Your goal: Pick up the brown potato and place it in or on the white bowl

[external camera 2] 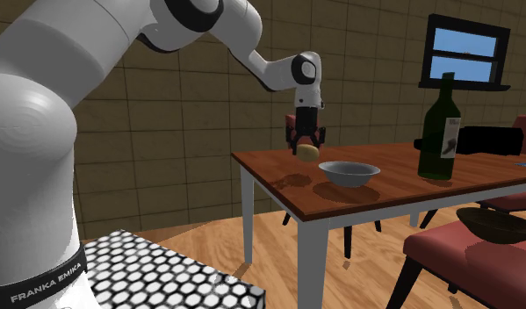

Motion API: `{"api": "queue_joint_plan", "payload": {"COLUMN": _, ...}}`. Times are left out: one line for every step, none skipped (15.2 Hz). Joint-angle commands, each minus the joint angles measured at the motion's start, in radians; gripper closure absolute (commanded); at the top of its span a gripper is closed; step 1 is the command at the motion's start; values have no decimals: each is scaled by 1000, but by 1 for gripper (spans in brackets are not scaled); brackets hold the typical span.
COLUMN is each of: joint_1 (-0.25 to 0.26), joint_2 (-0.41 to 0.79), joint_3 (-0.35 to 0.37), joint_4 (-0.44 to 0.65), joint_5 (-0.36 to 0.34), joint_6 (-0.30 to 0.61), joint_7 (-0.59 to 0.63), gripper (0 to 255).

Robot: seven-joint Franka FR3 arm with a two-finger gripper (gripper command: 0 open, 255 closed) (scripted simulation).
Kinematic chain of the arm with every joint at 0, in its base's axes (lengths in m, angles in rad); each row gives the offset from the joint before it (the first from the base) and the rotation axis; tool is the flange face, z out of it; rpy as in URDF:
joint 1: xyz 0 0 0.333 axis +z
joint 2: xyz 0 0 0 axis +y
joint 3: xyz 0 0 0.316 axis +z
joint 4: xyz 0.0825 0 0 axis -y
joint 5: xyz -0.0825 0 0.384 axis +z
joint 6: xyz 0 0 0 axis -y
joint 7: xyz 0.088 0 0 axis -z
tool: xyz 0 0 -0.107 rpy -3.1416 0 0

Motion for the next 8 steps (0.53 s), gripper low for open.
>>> {"api": "queue_joint_plan", "payload": {"joint_1": 0, "joint_2": -6, "joint_3": -1, "joint_4": 17, "joint_5": -1, "joint_6": -23, "joint_7": 0, "gripper": 255}}
{"api": "queue_joint_plan", "payload": {"joint_1": 0, "joint_2": -9, "joint_3": -1, "joint_4": 26, "joint_5": -2, "joint_6": -35, "joint_7": 0, "gripper": 255}}
{"api": "queue_joint_plan", "payload": {"joint_1": -1, "joint_2": -11, "joint_3": -1, "joint_4": 35, "joint_5": -2, "joint_6": -47, "joint_7": 0, "gripper": 255}}
{"api": "queue_joint_plan", "payload": {"joint_1": -1, "joint_2": -14, "joint_3": -2, "joint_4": 45, "joint_5": -2, "joint_6": -59, "joint_7": 0, "gripper": 255}}
{"api": "queue_joint_plan", "payload": {"joint_1": -1, "joint_2": -16, "joint_3": -2, "joint_4": 55, "joint_5": -3, "joint_6": -71, "joint_7": 0, "gripper": 255}}
{"api": "queue_joint_plan", "payload": {"joint_1": -2, "joint_2": -18, "joint_3": -2, "joint_4": 65, "joint_5": -3, "joint_6": -83, "joint_7": 0, "gripper": 255}}
{"api": "queue_joint_plan", "payload": {"joint_1": -2, "joint_2": -19, "joint_3": -3, "joint_4": 76, "joint_5": -3, "joint_6": -96, "joint_7": 0, "gripper": 255}}
{"api": "queue_joint_plan", "payload": {"joint_1": -3, "joint_2": -21, "joint_3": -3, "joint_4": 88, "joint_5": -4, "joint_6": -108, "joint_7": 0, "gripper": 255}}
